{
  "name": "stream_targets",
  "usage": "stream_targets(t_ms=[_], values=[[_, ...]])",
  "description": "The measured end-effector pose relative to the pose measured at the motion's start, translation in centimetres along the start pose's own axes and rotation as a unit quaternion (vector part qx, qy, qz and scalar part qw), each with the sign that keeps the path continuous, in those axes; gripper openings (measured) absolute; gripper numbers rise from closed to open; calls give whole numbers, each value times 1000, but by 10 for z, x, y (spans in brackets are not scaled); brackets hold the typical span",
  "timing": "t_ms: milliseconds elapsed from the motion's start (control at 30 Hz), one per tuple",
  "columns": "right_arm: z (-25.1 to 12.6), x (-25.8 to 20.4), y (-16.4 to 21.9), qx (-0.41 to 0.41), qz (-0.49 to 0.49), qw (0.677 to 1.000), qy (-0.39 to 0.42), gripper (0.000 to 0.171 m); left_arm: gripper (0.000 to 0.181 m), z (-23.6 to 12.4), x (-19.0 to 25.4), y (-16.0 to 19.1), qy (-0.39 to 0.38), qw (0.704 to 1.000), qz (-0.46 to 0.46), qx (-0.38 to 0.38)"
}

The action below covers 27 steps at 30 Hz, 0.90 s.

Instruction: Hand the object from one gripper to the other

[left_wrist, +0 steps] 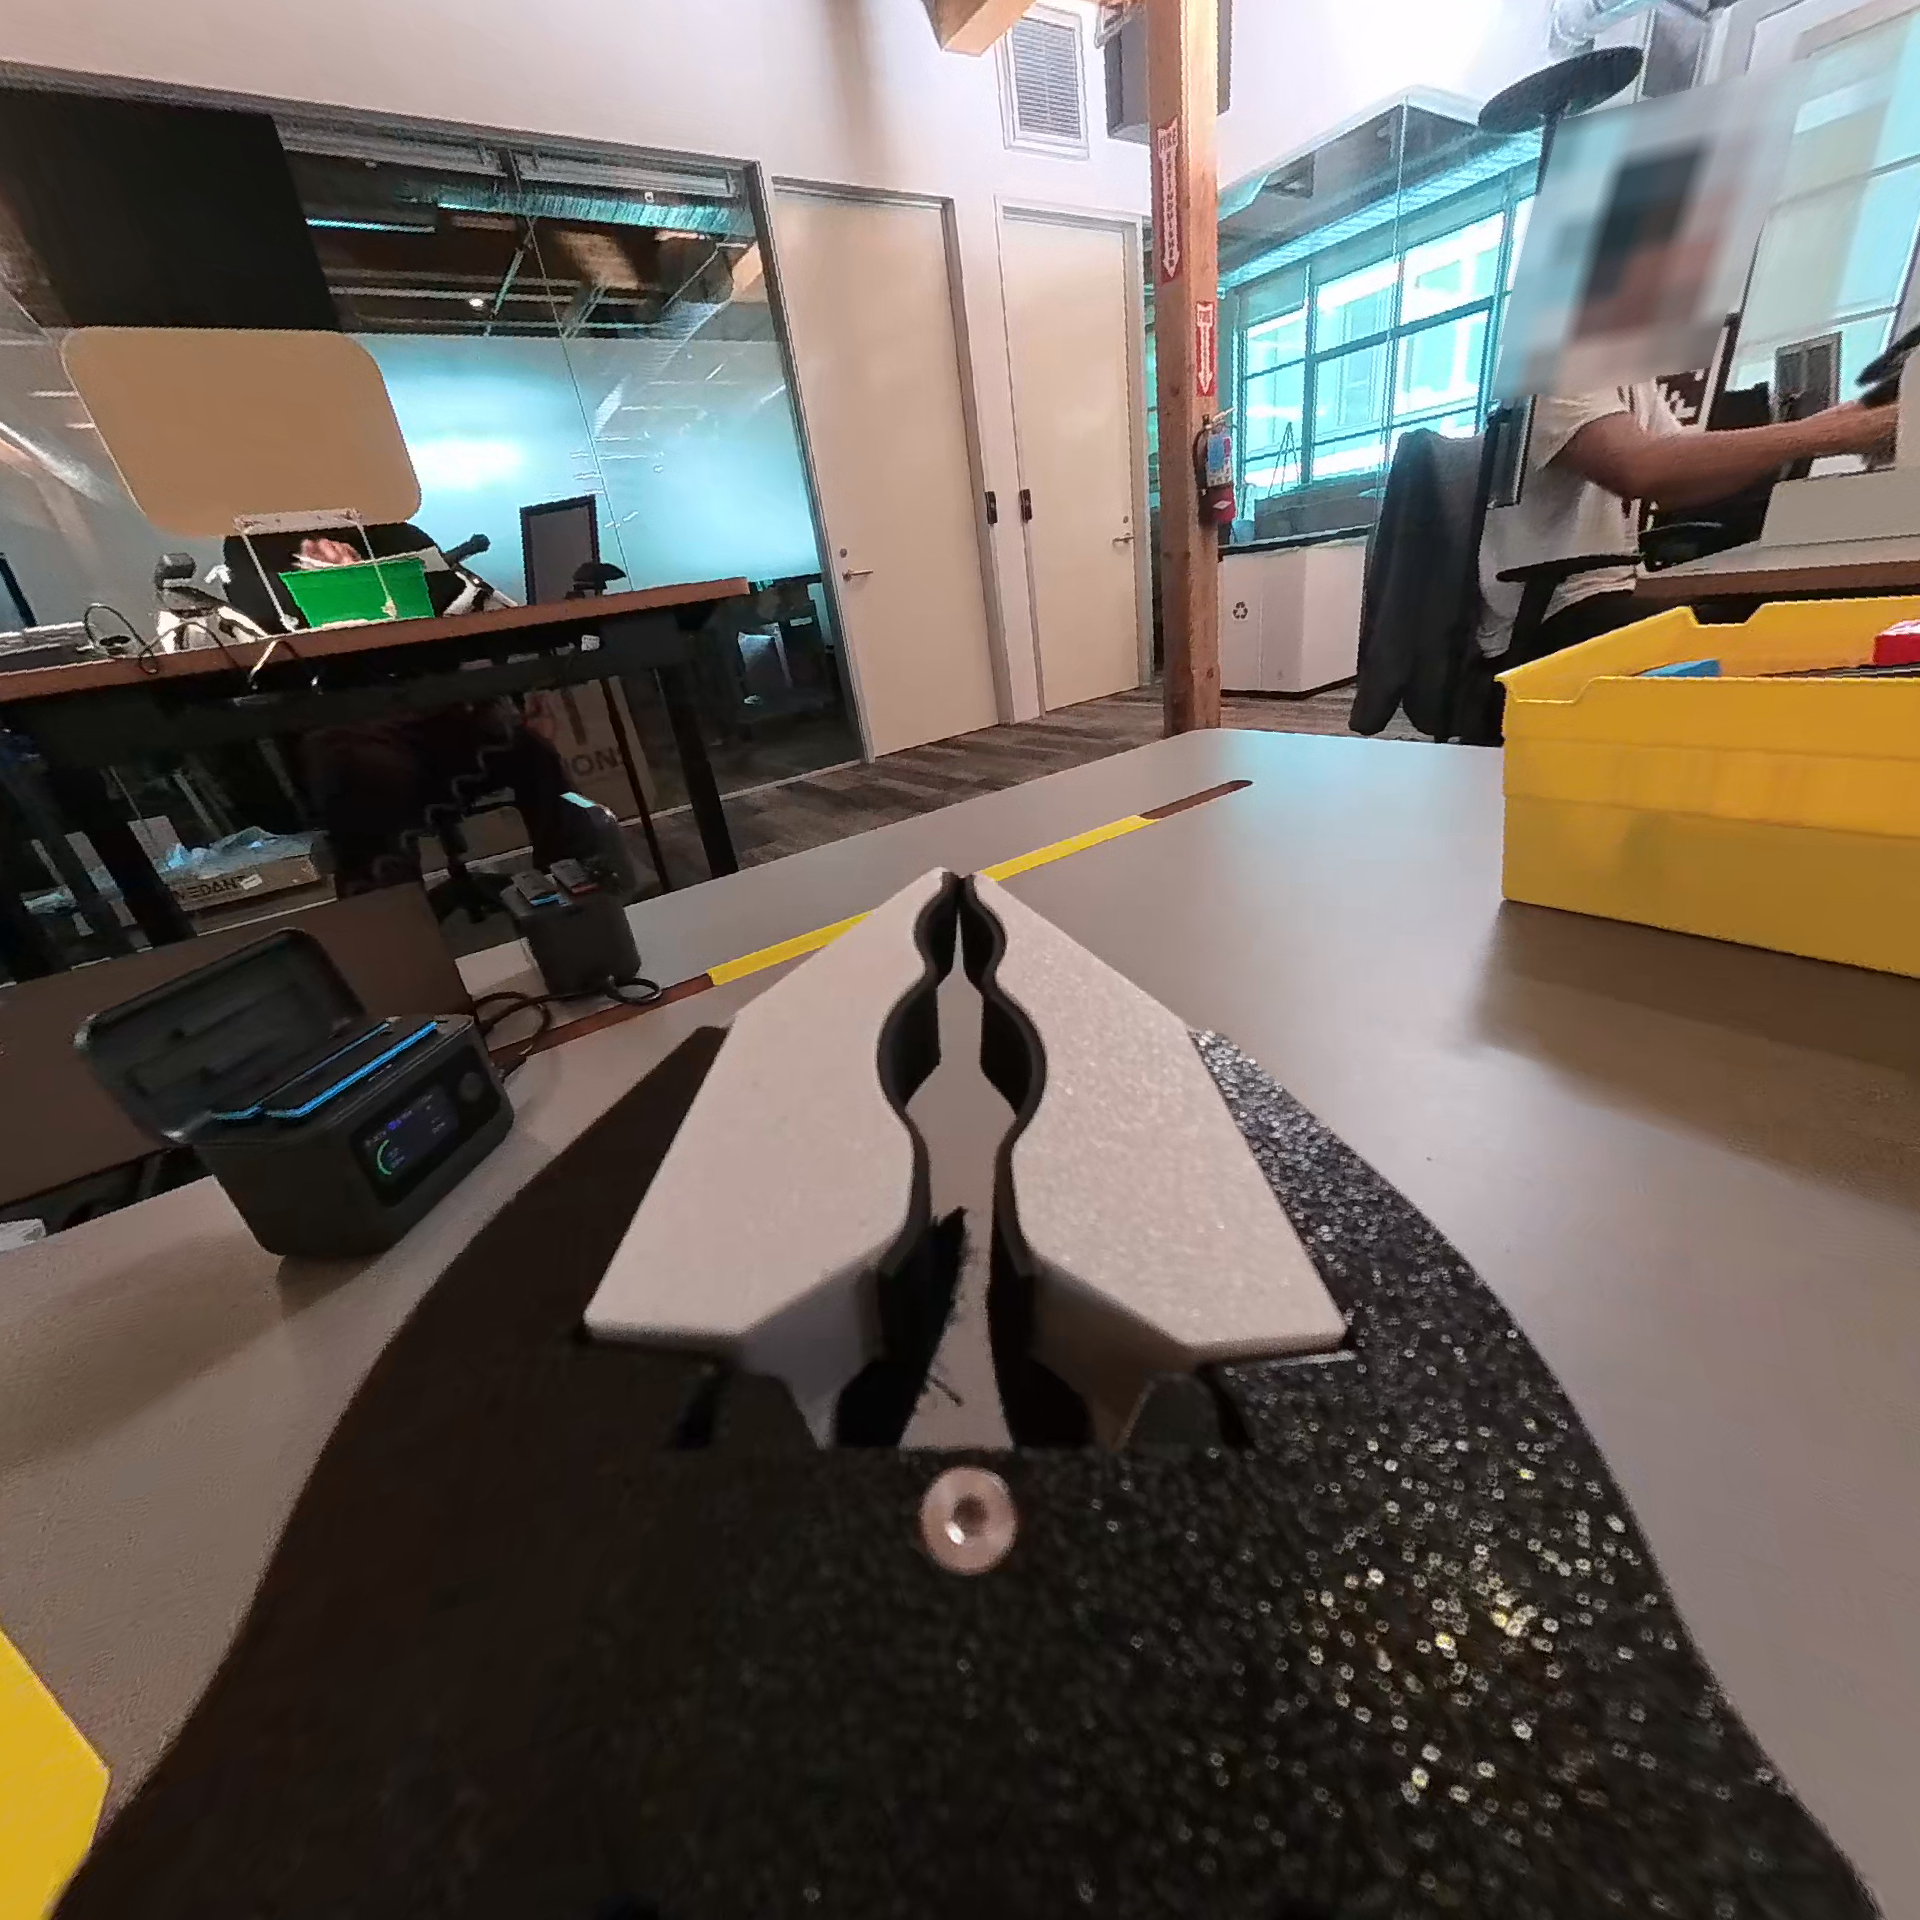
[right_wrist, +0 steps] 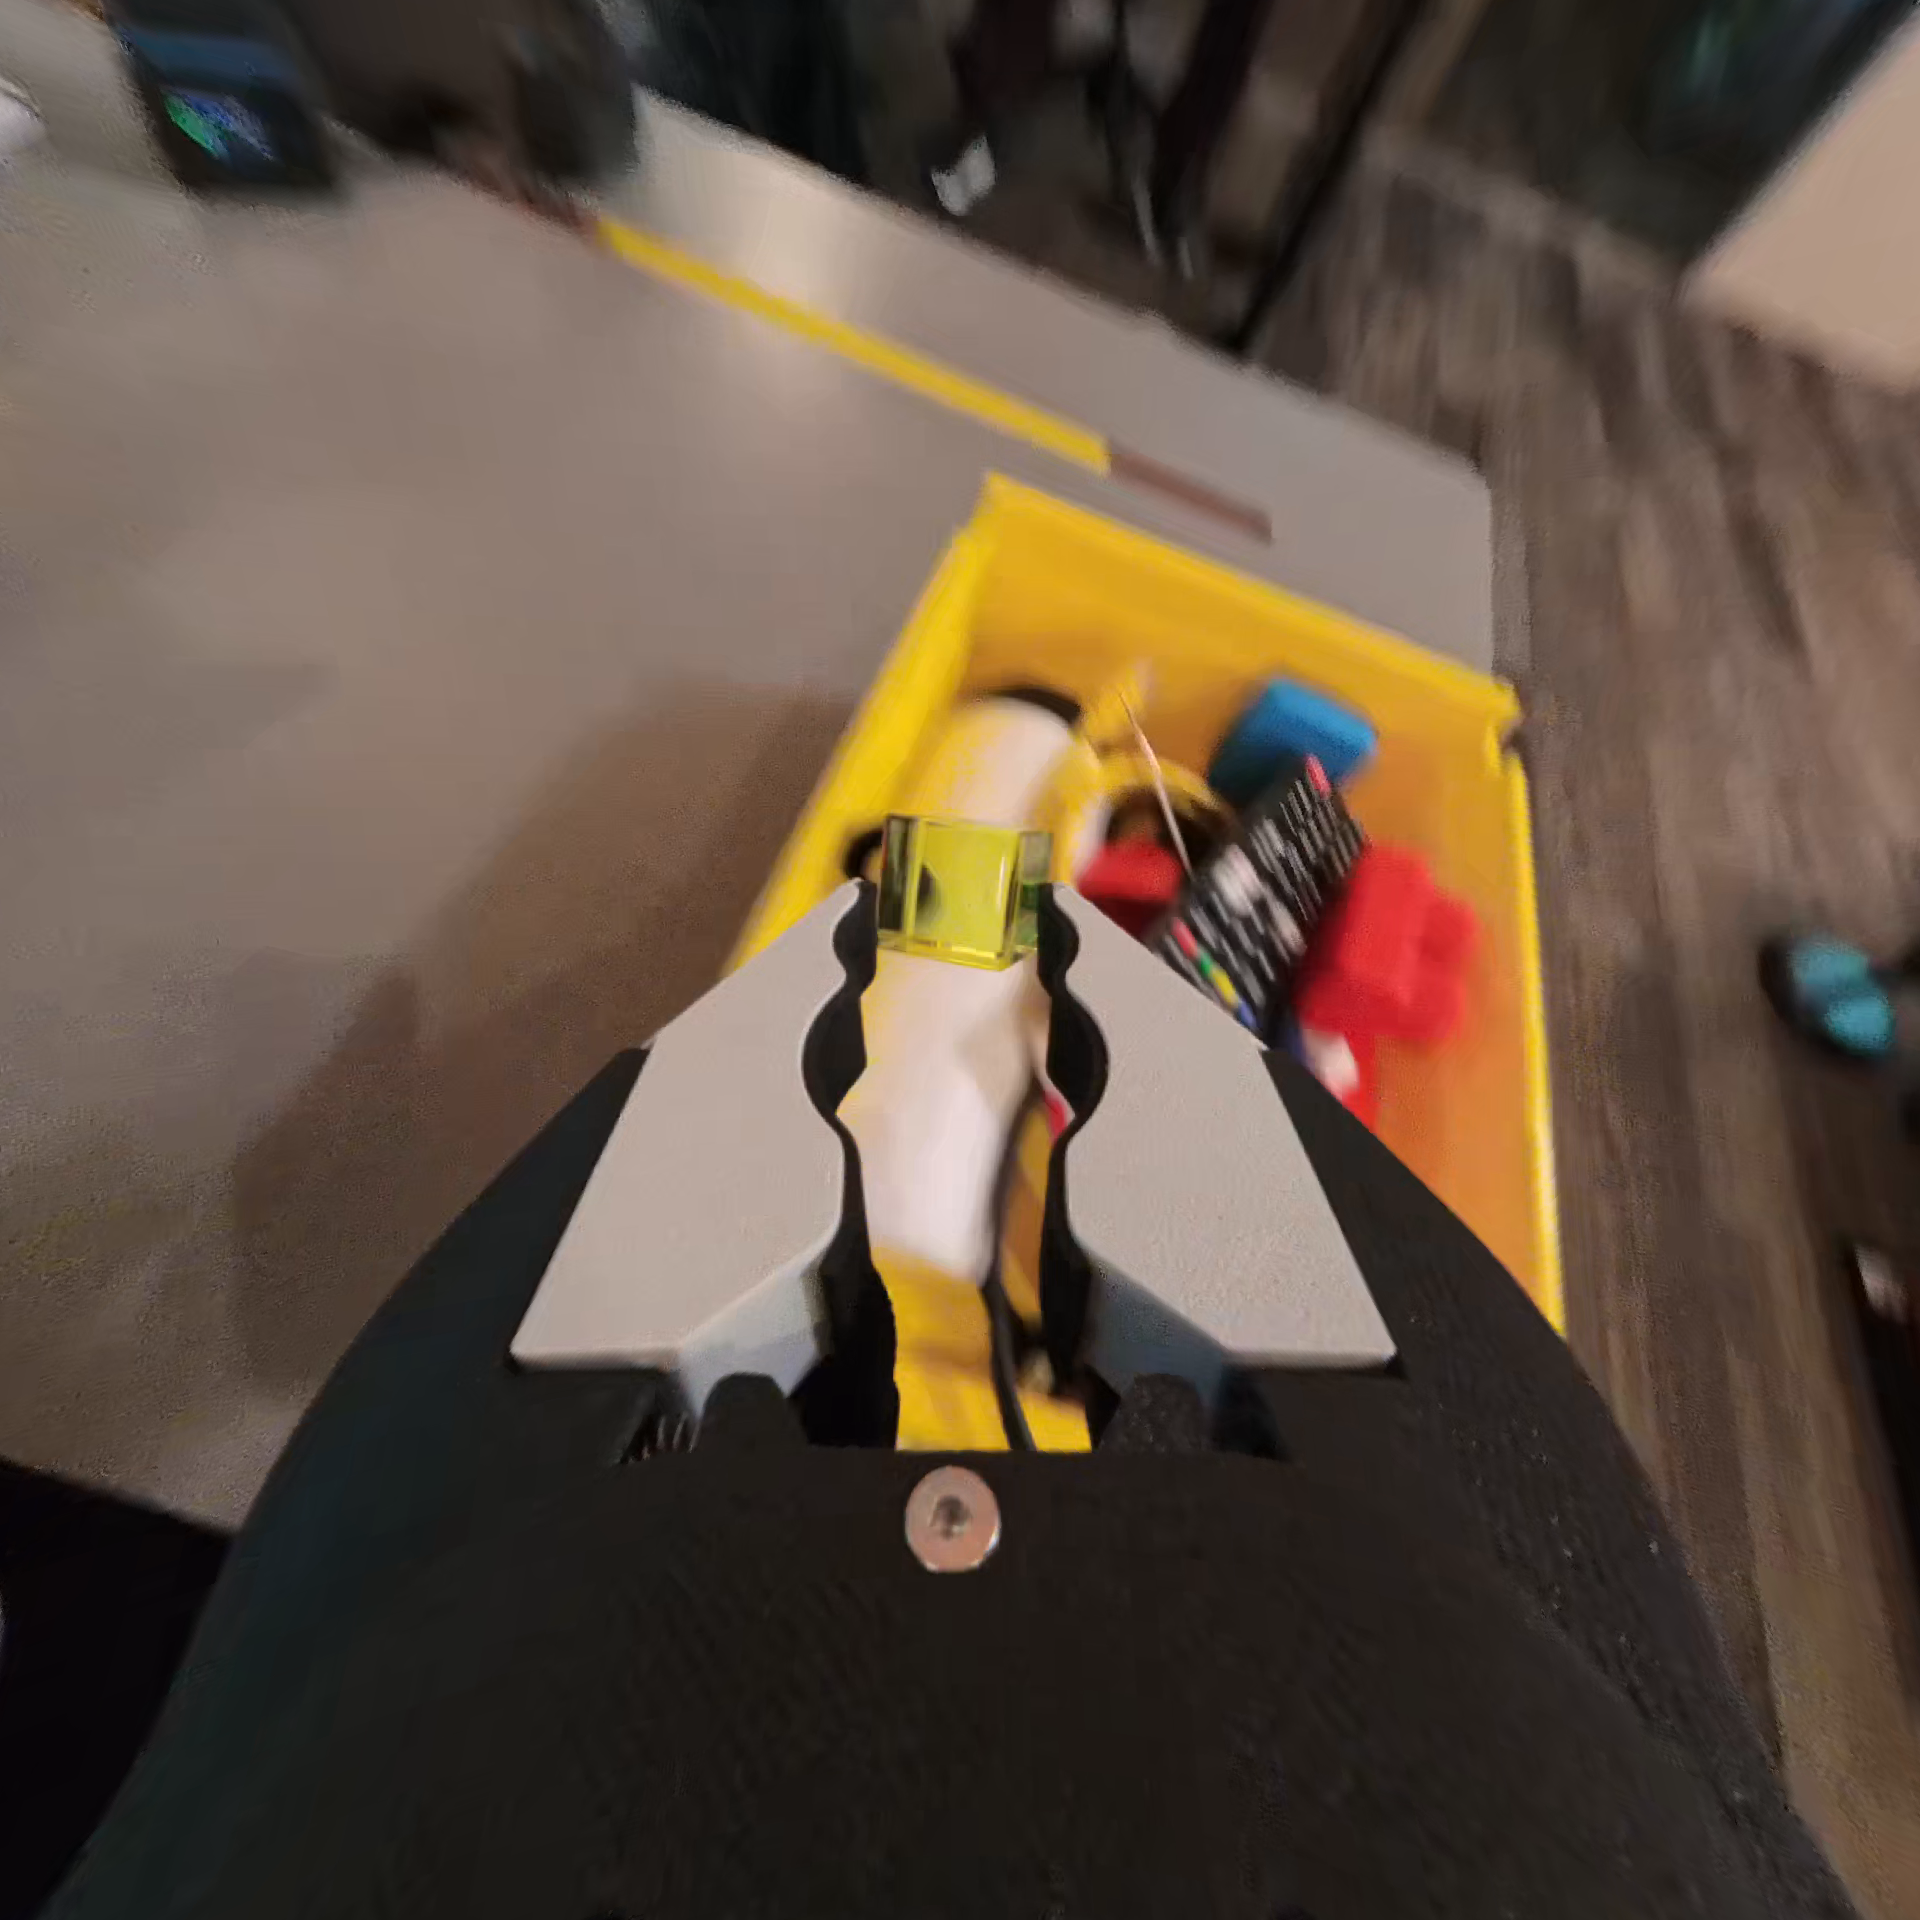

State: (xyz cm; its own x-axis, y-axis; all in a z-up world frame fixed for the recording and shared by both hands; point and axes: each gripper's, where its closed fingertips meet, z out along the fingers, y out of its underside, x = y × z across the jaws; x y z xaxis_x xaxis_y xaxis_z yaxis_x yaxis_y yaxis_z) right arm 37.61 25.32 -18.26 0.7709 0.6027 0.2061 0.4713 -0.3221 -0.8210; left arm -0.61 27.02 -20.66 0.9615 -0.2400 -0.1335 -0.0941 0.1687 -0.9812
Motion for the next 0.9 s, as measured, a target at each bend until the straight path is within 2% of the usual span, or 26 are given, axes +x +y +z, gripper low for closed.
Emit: stream_targets(t_ms=[100, 200, 500, 600, 767, 900], values=[[-8, 32, 57, -122, 76, 990, 15, 29, 0, -1, 0, 0, 1, 1000, -6, 2], [-10, 40, 92, -186, 108, 977, 5, 30, 0, -1, -1, -1, 3, 1000, -9, 4], [1, 38, 114, -221, 108, 969, -14, 29, 0, -3, 0, -2, 6, 1000, -16, 8], [2, 39, 105, -187, 115, 976, -9, 26, 0, -3, -2, -1, 1, 1000, -17, 6], [-16, 53, 65, -72, 99, 992, 31, 48, 2, -5, -2, -3, -6, 1000, -10, 12], [-53, 92, 19, 72, 78, 984, 140, 60, 26, -6, 0, -9, -15, 999, 26, 18]])
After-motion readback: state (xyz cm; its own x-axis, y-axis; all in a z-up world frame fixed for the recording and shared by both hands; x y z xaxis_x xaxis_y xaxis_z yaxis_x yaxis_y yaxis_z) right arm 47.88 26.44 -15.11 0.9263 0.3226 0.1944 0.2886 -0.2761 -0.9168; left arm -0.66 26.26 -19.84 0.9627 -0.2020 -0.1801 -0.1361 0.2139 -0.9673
